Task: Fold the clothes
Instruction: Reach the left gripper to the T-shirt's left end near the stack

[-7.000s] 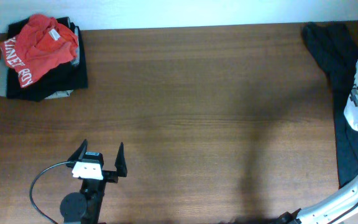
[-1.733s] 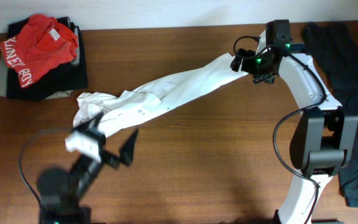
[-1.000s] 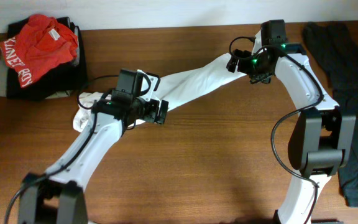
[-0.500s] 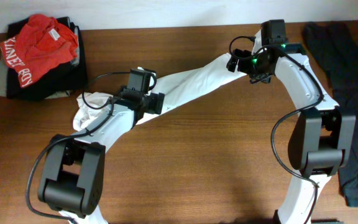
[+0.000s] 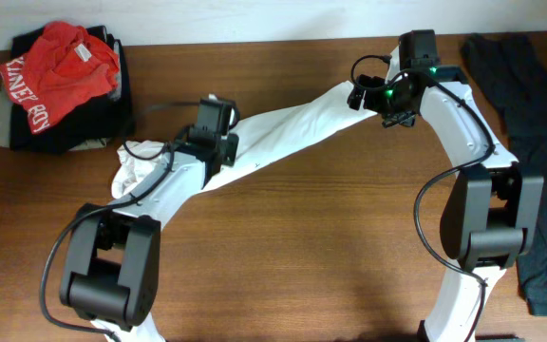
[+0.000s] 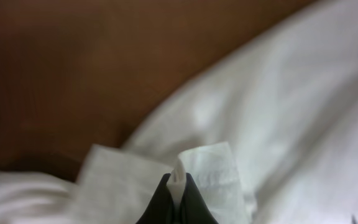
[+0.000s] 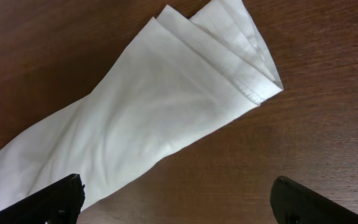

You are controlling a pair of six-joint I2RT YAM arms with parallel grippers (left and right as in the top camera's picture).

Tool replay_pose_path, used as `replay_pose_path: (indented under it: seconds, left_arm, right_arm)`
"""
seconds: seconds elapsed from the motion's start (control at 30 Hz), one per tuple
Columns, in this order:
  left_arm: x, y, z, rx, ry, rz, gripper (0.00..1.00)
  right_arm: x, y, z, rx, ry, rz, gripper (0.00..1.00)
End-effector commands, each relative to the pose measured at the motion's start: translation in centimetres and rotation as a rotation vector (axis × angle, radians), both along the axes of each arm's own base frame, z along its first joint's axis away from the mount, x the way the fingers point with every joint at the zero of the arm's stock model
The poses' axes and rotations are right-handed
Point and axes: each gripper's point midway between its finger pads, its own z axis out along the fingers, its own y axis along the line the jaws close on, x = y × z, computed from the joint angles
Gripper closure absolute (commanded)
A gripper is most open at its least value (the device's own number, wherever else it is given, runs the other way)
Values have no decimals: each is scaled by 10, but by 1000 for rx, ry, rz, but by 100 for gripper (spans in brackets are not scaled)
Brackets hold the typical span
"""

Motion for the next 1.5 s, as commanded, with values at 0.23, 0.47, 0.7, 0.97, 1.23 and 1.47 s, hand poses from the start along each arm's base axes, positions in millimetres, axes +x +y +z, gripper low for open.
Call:
replay_pose_path:
  seconds: [0.23, 0.47, 0.7, 0.97, 1.23, 1.47]
  left_arm:
    - [92, 70, 139, -10, -475, 191, 100]
    - [120, 174, 55, 45, -441, 378, 31]
    - [98, 176, 88, 50, -364, 366, 1]
    - [-23, 126, 156, 11, -102, 236, 1]
    - [-107, 175, 117, -63, 212, 497, 0]
    - [-95, 150, 65, -308, 335, 314, 1]
  right_arm:
    - [3, -1, 4, -23, -17, 3, 1]
    - [2, -1, 3, -23, -9, 4, 2]
    - [1, -1, 3, -23, -6, 4, 1]
    - [1, -1, 3, -23, -7, 4, 1]
    - [1, -1, 3, -23, -6, 5, 1]
    - [1, -1, 3, -23, -6, 5, 1]
